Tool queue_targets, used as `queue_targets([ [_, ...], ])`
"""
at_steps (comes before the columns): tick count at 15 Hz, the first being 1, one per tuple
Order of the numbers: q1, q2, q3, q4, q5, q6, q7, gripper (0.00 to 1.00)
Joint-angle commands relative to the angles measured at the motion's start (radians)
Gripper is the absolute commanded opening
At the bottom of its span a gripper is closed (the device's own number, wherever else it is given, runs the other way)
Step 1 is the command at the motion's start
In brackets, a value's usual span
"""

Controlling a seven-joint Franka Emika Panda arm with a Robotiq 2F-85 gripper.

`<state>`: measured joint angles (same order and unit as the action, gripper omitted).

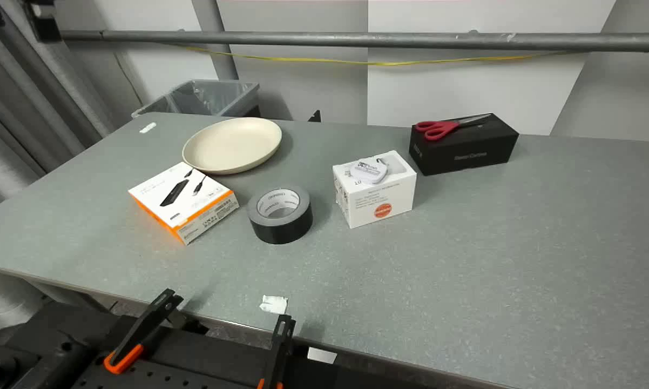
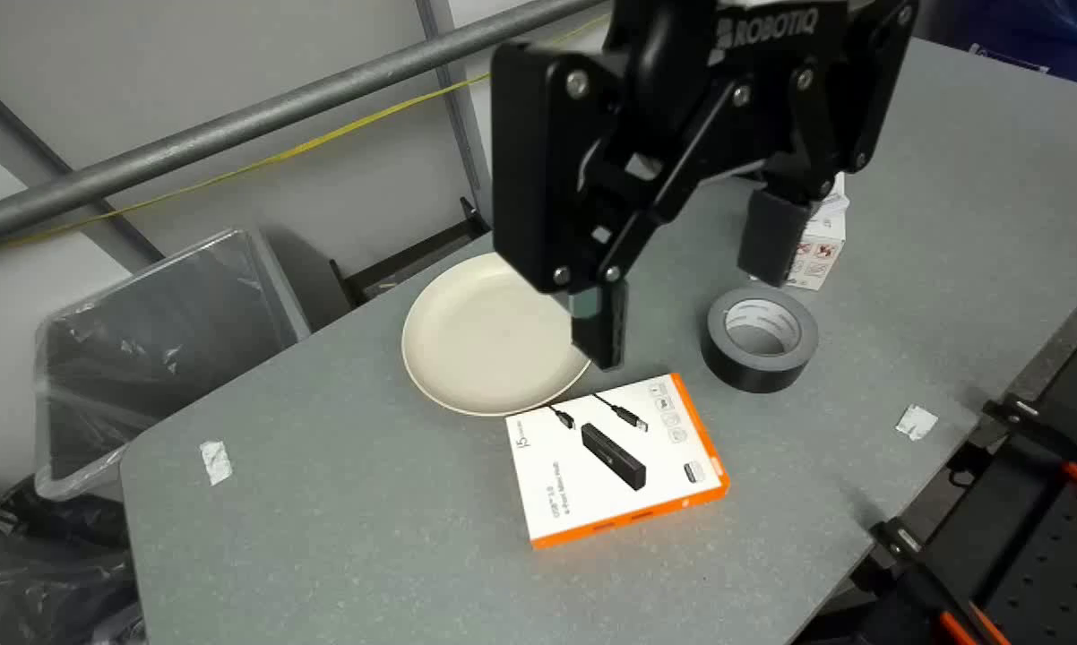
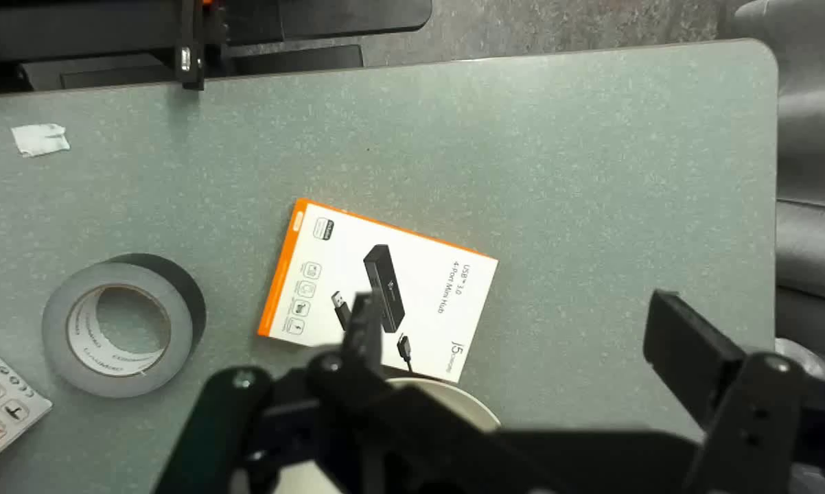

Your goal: Put the black tape on the plate

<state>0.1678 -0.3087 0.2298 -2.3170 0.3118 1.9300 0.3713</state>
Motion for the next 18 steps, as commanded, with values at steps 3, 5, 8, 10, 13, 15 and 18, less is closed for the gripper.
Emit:
queue_targets([
  [3,0.001,0.000,-0.001,0.000,-0.001,-0.002,0.000,1.00],
  [5,0.001,0.000,-0.001,0.000,-0.001,-0.002,0.000,1.00],
  [8,-0.011,0.005,0.000,-0.024,-0.027,0.042,0.008,1.00],
  [10,-0.035,0.011,-0.013,-0.076,-0.058,0.101,0.008,1.00],
  [13,-0.087,0.031,-0.039,-0.186,-0.132,0.253,0.038,1.00],
  [15,-0.132,0.068,-0.054,-0.253,-0.209,0.380,0.087,1.00],
  [18,-0.172,0.131,-0.092,-0.289,-0.240,0.462,0.139,1.00],
])
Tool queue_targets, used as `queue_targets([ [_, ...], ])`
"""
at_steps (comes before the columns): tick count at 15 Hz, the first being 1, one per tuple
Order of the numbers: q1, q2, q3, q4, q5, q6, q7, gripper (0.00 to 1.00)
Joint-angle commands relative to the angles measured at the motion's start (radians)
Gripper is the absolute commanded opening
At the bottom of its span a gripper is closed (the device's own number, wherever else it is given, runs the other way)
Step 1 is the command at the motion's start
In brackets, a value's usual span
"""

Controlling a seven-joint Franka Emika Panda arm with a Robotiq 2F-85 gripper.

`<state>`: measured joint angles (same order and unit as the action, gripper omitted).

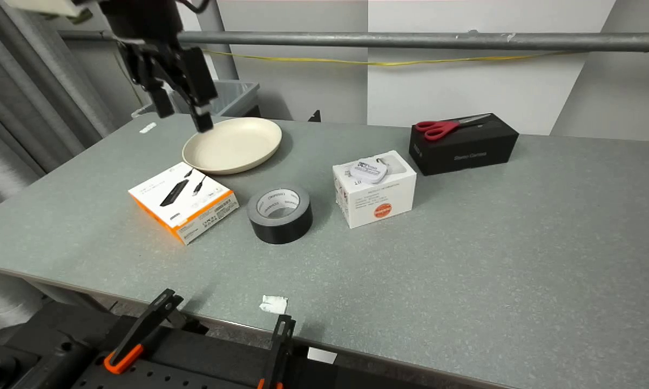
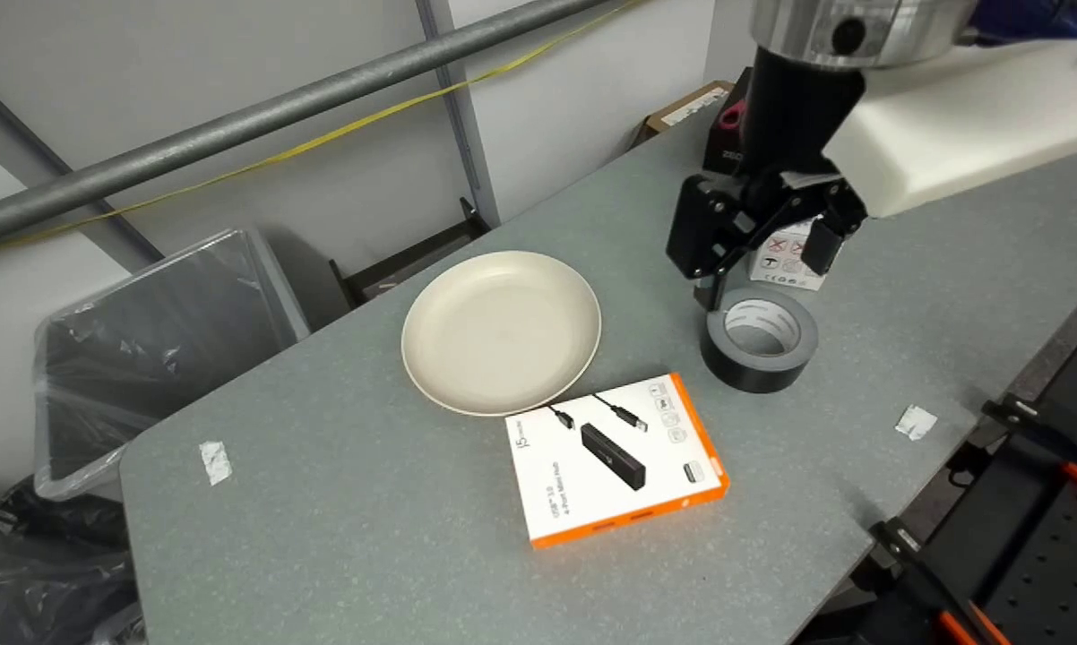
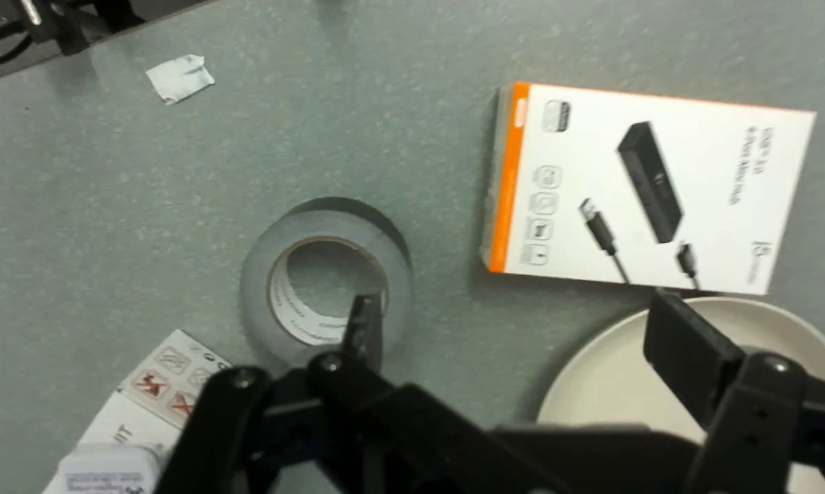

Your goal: Put the black tape on the plate

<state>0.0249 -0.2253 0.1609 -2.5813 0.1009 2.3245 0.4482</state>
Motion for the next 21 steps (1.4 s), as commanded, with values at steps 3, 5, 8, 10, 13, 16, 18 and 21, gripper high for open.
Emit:
queue_targets([
  [3,-0.015,0.049,-0.040,-0.025,-0.011,0.049,0.018,1.00],
  [5,-0.015,0.054,-0.040,-0.025,-0.011,0.050,0.025,1.00],
  [8,-0.034,0.098,-0.027,-0.022,-0.065,0.135,0.116,1.00],
  [10,-0.056,0.172,-0.037,-0.001,-0.124,0.187,0.173,1.00],
  [13,-0.070,0.277,-0.075,0.025,-0.247,0.266,0.301,1.00],
  [16,-0.043,0.379,-0.143,0.065,-0.360,0.300,0.430,1.00],
  [18,-0.017,0.439,-0.181,0.096,-0.384,0.311,0.478,1.00],
  [21,0.012,0.519,-0.209,0.146,-0.344,0.318,0.479,1.00],
])
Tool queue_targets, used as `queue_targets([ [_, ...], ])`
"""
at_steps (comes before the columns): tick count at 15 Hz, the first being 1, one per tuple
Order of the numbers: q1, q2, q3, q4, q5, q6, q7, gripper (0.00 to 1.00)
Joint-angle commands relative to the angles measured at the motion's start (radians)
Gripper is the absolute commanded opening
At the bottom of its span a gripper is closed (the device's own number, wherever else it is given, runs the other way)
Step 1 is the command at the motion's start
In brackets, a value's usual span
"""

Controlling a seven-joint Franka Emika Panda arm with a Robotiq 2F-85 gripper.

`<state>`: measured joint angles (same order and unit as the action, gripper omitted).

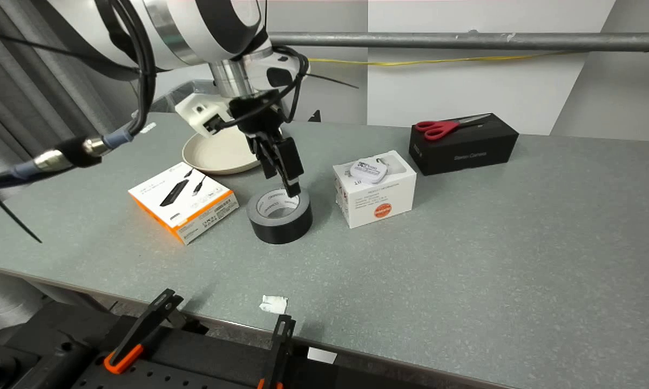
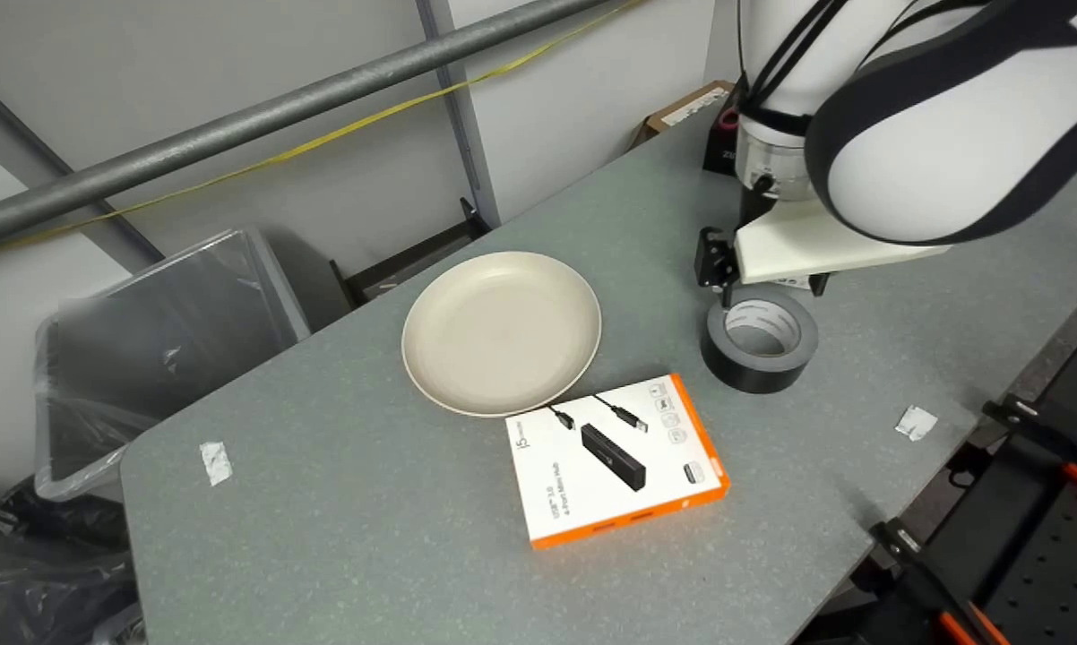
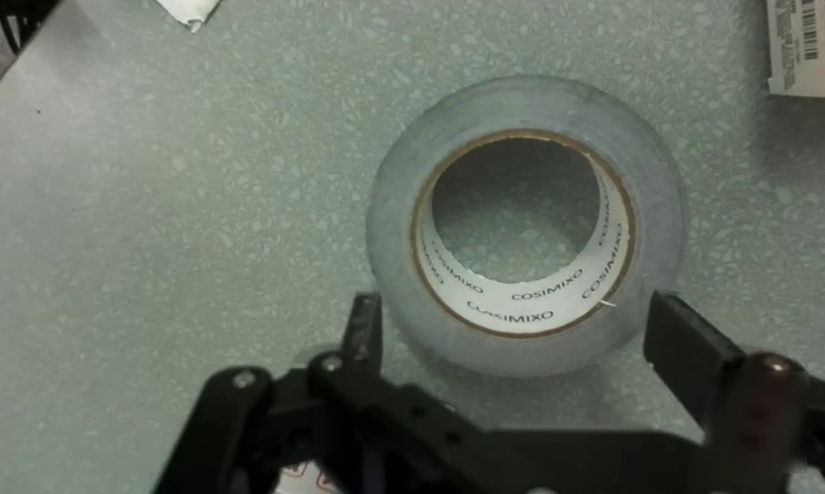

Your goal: Put the black tape on the plate

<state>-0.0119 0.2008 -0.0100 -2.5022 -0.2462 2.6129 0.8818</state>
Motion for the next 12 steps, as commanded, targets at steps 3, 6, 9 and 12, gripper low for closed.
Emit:
queue_targets([
  [3,0.077,0.133,-0.044,0.100,0.042,0.034,0.029,1.00],
  [6,0.085,0.163,-0.023,0.127,0.111,0.021,-0.018,1.00],
  [9,0.119,0.197,-0.037,0.149,0.123,0.031,0.000,0.72],
  [12,0.135,0.225,-0.043,0.168,0.131,0.027,-0.002,0.49],
])
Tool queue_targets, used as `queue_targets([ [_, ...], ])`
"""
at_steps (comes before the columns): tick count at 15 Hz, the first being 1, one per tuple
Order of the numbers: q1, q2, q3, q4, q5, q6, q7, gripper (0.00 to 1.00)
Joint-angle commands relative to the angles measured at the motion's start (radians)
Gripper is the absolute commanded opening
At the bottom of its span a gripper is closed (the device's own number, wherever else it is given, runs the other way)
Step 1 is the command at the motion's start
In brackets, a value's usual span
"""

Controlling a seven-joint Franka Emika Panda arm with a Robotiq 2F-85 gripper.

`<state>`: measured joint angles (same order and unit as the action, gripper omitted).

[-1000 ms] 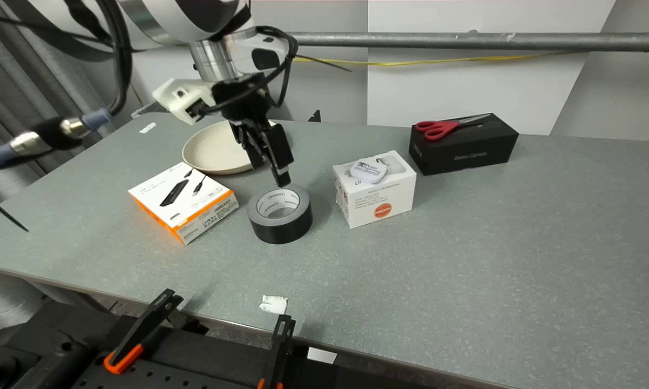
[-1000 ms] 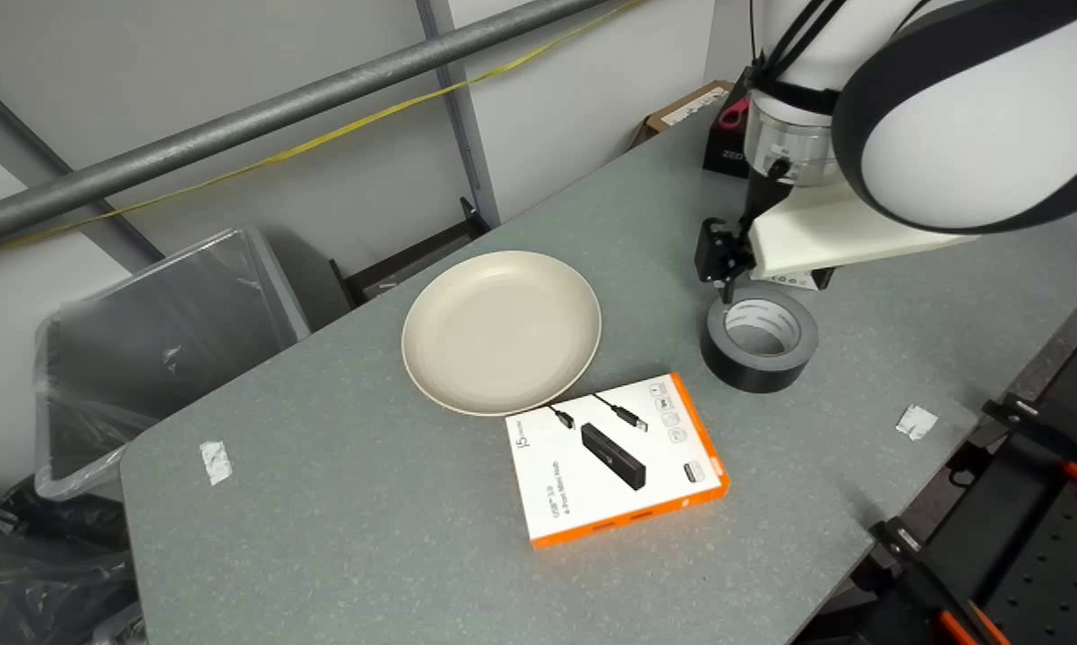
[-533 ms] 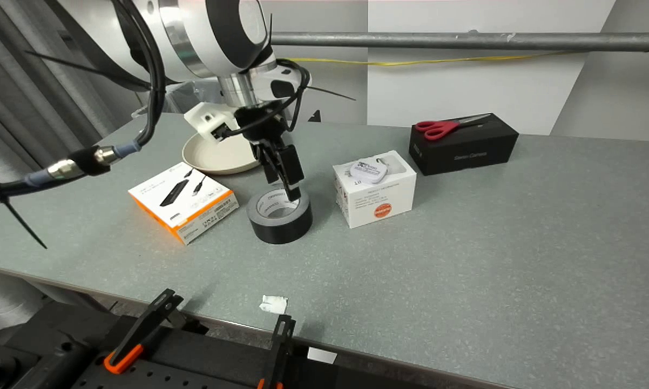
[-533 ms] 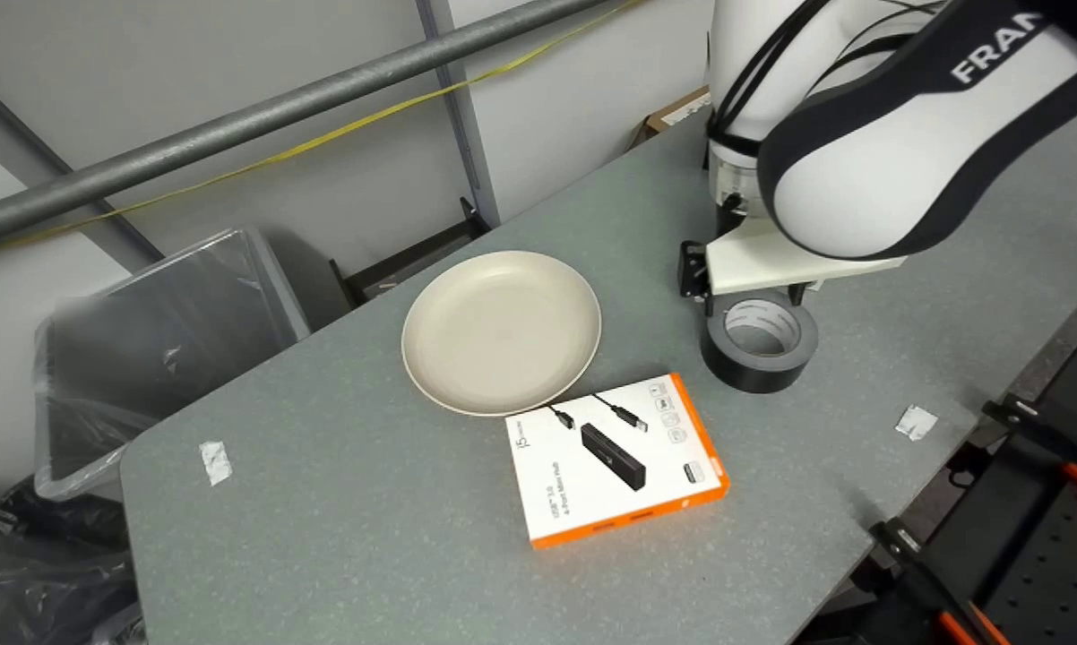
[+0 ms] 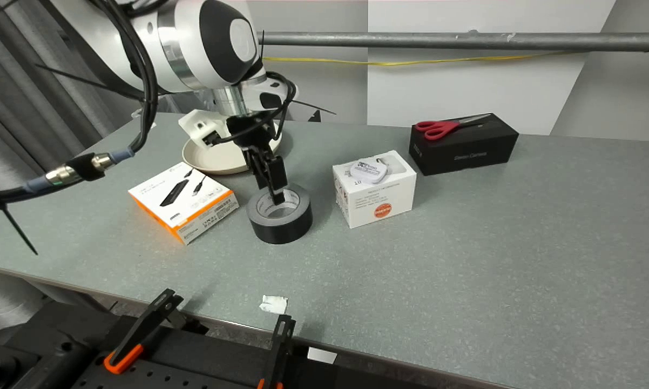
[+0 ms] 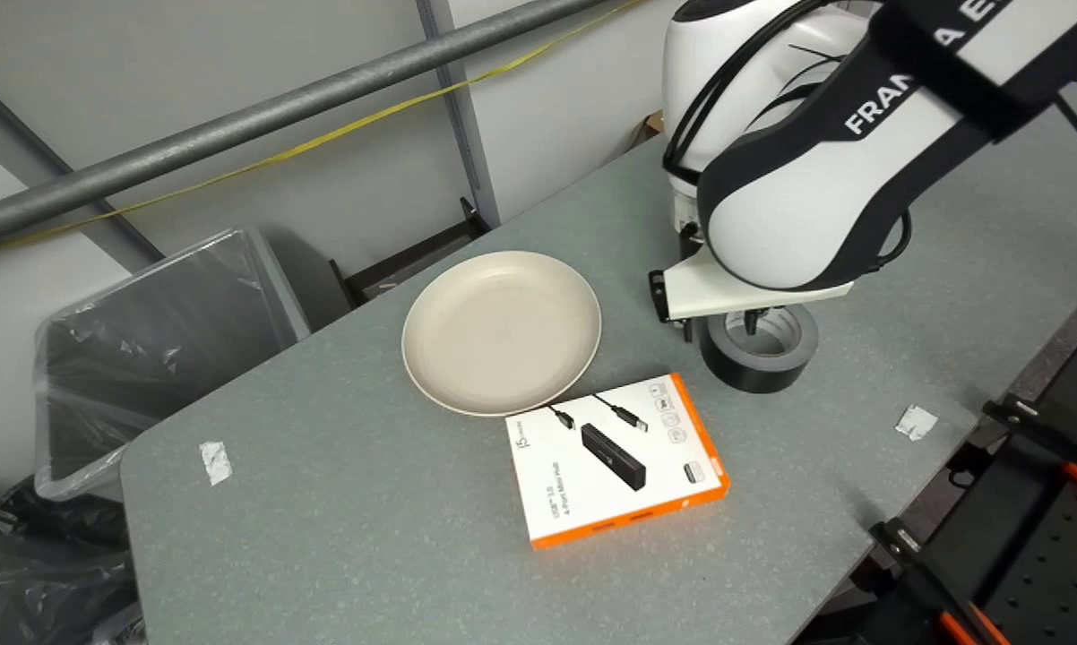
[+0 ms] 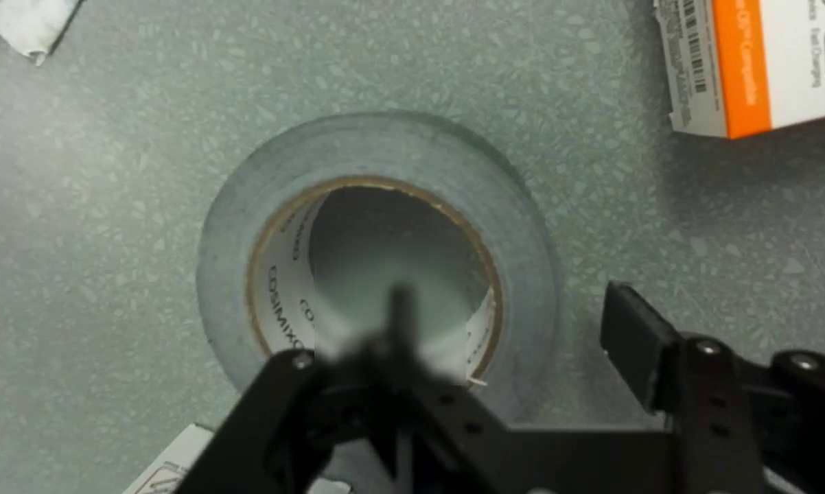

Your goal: Put the black tape on the plate

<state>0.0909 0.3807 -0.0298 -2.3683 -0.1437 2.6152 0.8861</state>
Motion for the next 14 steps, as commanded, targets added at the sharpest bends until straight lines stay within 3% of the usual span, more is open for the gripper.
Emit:
queue_targets([
  [1,0.035,0.048,-0.024,0.037,0.032,0.025,-0.009,0.42],
  [6,0.017,-0.014,-0.001,0.012,0.077,0.003,-0.073,0.03],
  [11,0.027,-0.176,0.017,-0.038,0.116,0.027,-0.144,0.06],
  [14,0.035,-0.231,0.038,-0.007,0.111,0.001,-0.143,0.06],
])
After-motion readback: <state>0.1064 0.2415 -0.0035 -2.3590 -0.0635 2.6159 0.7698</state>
